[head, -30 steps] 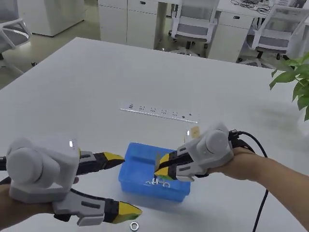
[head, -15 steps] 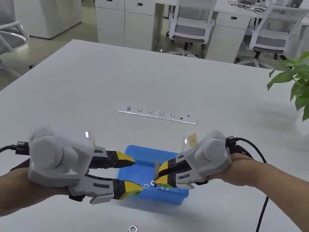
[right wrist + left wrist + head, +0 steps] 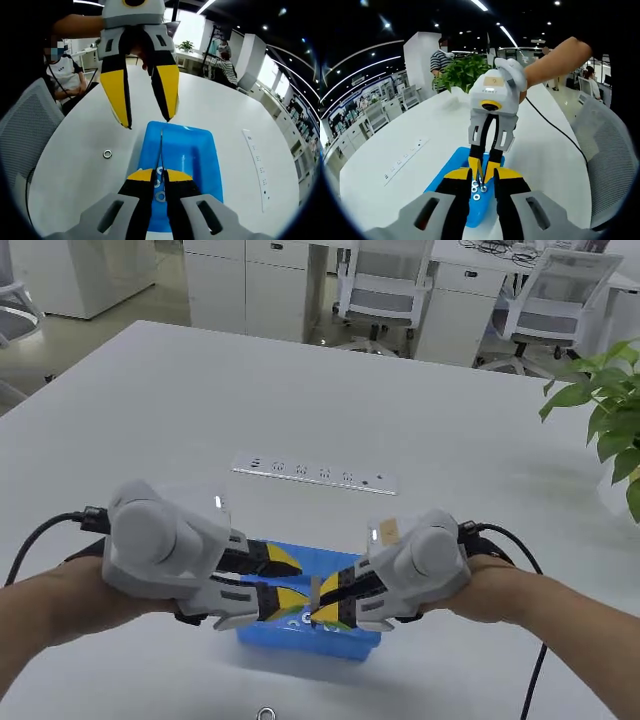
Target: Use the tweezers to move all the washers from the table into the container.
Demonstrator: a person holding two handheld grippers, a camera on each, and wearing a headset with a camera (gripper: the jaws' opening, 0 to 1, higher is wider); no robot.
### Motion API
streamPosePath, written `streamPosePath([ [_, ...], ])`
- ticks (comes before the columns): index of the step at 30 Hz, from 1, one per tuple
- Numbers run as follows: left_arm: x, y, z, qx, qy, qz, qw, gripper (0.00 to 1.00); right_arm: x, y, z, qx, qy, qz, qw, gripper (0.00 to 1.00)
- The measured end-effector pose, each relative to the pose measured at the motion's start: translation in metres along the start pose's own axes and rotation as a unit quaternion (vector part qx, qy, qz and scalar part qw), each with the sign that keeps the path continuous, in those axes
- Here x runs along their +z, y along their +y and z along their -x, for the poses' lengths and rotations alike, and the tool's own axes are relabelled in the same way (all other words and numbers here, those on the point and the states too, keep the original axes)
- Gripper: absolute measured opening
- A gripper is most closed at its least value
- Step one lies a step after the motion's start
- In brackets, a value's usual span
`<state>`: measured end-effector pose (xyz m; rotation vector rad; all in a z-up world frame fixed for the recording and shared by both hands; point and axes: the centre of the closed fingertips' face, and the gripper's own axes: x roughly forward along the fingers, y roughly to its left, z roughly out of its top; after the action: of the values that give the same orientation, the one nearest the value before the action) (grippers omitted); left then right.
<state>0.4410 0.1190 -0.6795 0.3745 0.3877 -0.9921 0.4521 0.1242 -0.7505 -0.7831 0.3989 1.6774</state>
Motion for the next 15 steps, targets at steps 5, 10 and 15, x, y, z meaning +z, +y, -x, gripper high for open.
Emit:
streamPosePath([
  [5,0.004,-0.001,-0.003,-0.001,0.0,-0.006,1.0,0.19,0.005,0.001,0.003,-0.001,-0.001,0.008,1.0,0.09],
  [10,0.009,-0.005,-0.005,-0.002,0.0,-0.014,0.9999,0.16,0.01,0.004,0.005,0.001,-0.003,0.016,0.9999,0.09],
  [15,0.014,-0.006,-0.004,-0.007,-0.004,-0.021,0.9997,0.13,0.015,0.006,0.007,0.0,-0.006,0.021,0.9997,0.09],
])
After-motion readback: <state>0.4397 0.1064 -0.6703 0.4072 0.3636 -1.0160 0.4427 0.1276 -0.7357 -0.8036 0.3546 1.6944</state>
